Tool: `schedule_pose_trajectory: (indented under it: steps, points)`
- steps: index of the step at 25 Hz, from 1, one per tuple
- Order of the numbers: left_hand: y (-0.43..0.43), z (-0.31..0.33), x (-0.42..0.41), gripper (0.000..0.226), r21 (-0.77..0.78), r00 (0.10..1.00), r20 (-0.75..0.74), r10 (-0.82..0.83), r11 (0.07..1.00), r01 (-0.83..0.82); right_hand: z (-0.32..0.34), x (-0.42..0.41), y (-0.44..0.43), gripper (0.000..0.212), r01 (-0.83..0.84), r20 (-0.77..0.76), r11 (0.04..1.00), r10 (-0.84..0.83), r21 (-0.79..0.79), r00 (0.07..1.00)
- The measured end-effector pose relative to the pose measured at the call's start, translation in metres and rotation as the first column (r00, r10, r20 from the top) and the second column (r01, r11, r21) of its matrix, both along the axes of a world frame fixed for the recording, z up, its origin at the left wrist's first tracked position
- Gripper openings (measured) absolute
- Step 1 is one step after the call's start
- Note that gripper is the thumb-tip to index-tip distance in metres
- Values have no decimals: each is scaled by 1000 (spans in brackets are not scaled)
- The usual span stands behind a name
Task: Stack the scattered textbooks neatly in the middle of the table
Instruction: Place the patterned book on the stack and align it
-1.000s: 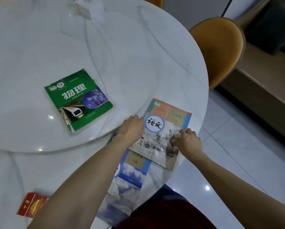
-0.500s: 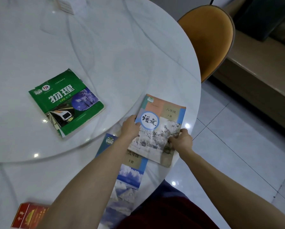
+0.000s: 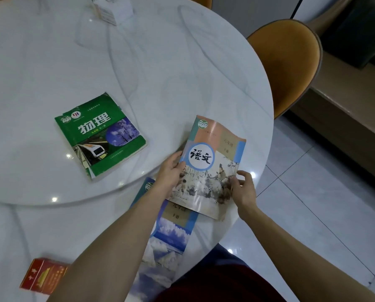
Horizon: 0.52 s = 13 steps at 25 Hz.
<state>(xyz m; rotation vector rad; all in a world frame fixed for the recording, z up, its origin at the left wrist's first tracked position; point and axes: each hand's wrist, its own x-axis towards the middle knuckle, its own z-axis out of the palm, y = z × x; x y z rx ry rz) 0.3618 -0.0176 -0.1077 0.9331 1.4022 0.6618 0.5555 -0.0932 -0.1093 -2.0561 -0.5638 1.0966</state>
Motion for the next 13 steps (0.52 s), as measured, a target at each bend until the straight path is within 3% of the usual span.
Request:
schedule_pose_trajectory:
  steps: [5, 8, 10, 13]
  points:
    - [2, 19, -4, 44, 18, 993, 110, 53, 998, -55, 7, -9, 22, 37, -58, -121, 998, 56, -16, 991]
    - [4, 32, -3, 43, 39, 983, 181, 40, 998, -48, 11, -18, 28, 32, -48, -299, 999, 51, 16, 953]
    - [8, 40, -6, 43, 46, 980, 196, 43, 997, -53, 16, -20, 31, 31, -9, -421, 999, 24, 39, 907]
    - [13, 52, -15, 43, 87, 986, 151, 78, 992, -91, 21, -14, 41, 32, 55, -466, 996, -18, 65, 885]
